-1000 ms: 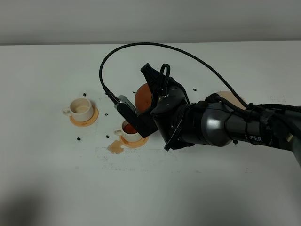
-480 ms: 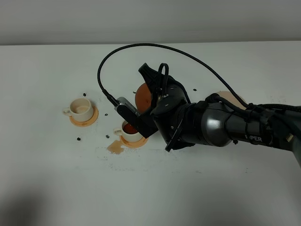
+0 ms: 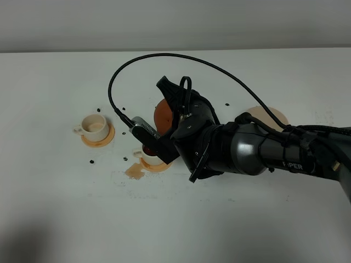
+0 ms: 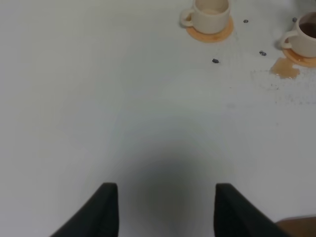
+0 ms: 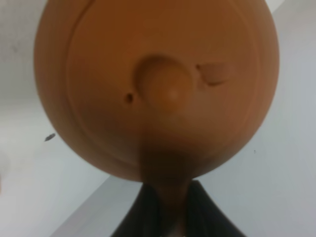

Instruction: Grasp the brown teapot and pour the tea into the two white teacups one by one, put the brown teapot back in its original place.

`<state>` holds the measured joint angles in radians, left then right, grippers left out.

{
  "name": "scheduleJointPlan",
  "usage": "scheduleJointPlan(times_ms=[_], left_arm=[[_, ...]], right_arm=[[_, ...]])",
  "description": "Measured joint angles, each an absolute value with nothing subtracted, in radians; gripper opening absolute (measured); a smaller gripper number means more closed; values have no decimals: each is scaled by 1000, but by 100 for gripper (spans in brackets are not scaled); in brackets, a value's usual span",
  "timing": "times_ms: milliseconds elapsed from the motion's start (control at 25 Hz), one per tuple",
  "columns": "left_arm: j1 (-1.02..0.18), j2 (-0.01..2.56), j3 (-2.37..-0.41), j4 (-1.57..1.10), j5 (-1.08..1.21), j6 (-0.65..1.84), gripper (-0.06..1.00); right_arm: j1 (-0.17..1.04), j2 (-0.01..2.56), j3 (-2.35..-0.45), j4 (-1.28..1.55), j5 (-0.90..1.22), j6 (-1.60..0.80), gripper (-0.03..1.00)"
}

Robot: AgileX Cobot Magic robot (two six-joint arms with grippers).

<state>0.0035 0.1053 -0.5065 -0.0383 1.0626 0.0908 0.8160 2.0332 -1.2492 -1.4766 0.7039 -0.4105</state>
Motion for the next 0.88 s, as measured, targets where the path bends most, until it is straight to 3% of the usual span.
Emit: scheduleJointPlan(times_ms=[880], left_arm=[[4, 105, -506, -38, 1063, 91, 46]], right_arm=[[826, 2033, -1249, -1507, 725, -452, 12]])
